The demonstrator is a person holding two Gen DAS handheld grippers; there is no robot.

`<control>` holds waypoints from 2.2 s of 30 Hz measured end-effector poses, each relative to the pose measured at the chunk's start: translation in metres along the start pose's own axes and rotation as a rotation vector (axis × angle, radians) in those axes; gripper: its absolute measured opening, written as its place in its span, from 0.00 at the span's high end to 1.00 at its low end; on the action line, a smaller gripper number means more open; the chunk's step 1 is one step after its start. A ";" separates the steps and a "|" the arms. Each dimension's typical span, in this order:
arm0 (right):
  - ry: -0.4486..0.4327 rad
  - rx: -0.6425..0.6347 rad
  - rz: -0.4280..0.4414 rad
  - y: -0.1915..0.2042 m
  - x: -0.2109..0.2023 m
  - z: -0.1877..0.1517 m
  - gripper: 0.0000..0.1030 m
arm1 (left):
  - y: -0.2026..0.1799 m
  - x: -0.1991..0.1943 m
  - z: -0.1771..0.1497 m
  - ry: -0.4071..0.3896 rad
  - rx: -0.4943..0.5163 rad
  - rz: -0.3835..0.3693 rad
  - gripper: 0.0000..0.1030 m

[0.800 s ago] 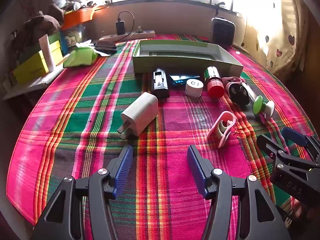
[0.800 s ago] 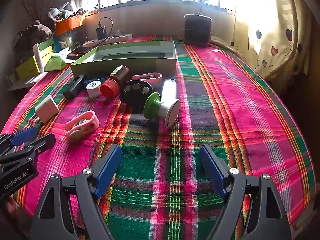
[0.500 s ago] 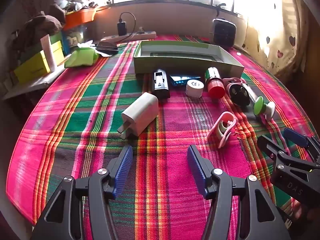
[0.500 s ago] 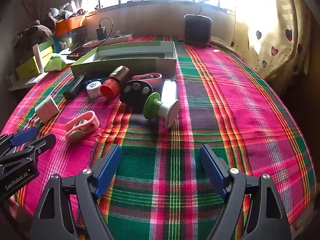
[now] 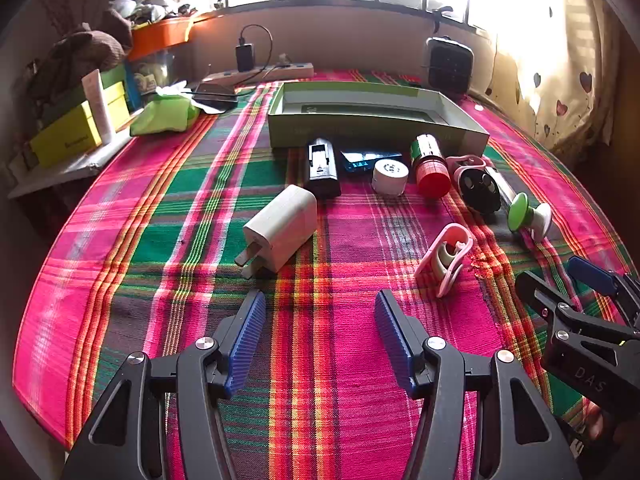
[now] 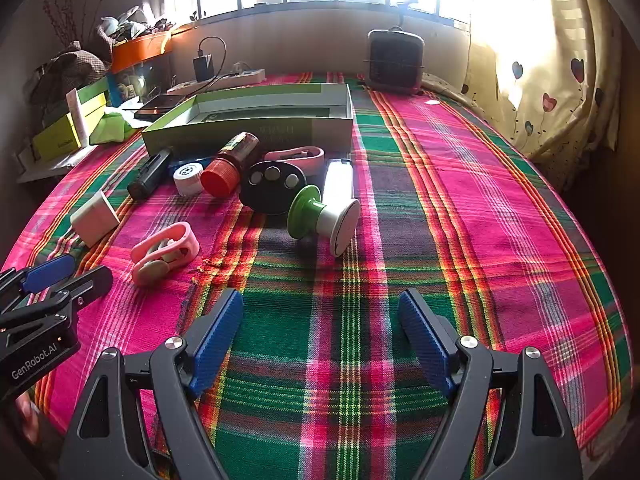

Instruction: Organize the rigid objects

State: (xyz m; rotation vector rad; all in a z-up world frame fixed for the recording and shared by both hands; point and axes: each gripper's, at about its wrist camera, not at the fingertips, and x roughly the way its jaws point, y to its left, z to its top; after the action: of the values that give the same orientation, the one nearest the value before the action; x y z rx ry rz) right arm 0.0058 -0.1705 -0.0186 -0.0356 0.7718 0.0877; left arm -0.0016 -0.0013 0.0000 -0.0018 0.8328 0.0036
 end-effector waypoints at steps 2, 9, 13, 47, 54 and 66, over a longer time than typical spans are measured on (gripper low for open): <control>0.000 0.000 0.000 0.000 0.000 0.000 0.22 | 0.000 0.000 0.000 -0.001 -0.001 0.000 0.45; -0.001 0.000 0.000 0.000 0.000 0.000 0.22 | 0.000 0.000 0.000 -0.001 -0.001 0.001 0.45; -0.002 0.000 0.000 0.000 0.000 0.000 0.22 | 0.000 0.000 0.000 -0.001 -0.001 0.002 0.45; -0.003 0.001 0.001 0.000 -0.001 0.000 0.22 | -0.001 0.000 -0.001 -0.001 0.001 0.004 0.45; -0.004 0.000 0.001 0.000 0.000 0.000 0.22 | 0.001 0.001 -0.001 0.003 0.002 0.003 0.45; 0.008 -0.007 0.009 -0.001 0.000 0.000 0.22 | 0.005 0.004 0.000 0.016 0.011 -0.003 0.45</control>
State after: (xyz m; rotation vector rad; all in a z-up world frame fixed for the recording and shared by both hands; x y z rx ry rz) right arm 0.0060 -0.1710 -0.0188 -0.0394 0.7793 0.0990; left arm 0.0006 0.0040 -0.0028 0.0069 0.8492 -0.0042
